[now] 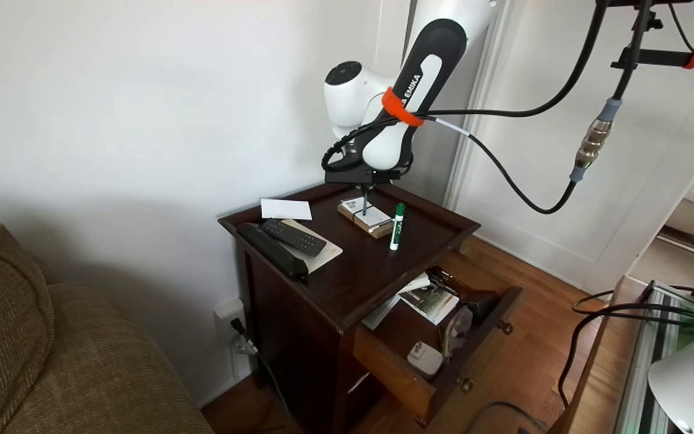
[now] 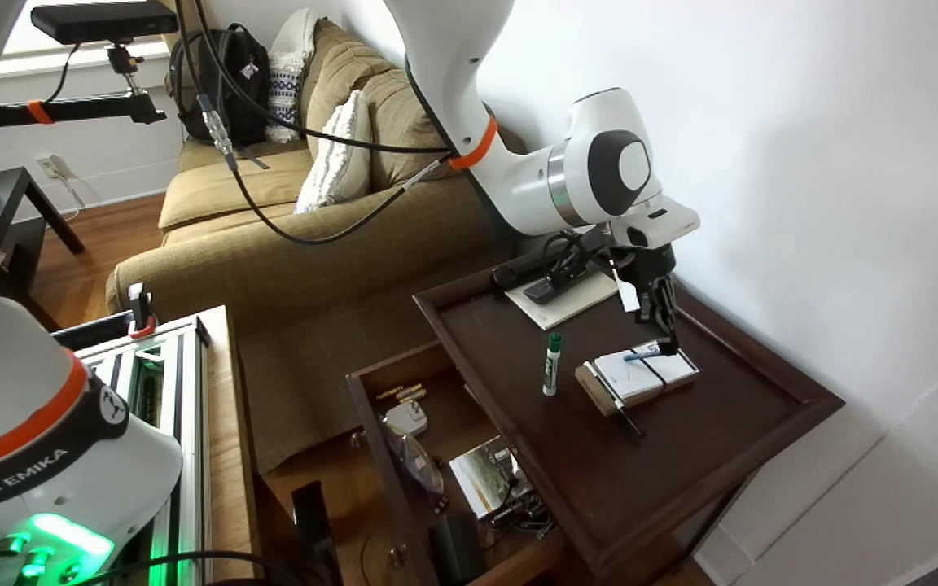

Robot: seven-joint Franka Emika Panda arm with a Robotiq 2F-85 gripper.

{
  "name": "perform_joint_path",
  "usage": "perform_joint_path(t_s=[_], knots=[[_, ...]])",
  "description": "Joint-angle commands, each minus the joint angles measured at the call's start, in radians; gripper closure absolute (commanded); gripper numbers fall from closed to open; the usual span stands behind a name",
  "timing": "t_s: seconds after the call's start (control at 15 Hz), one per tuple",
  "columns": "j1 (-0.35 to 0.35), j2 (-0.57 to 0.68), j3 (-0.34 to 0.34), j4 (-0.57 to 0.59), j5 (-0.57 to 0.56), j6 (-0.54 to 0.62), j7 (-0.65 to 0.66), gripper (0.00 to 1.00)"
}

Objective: Use the crayon to write on the white book.

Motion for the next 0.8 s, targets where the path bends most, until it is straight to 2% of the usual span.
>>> perform_joint_path(t_s=[0.0, 0.27, 0.73], knots=[[0.031, -0.016, -0.038, -0.002, 0.013, -0.002, 0.004, 0.98], [0.063, -0.074, -0.083, -0.026, -0.008, -0.005, 0.015, 0.98], [0.064, -0.112, -0.077, -0.057, -0.024, -0.057, -0.017, 0.98]])
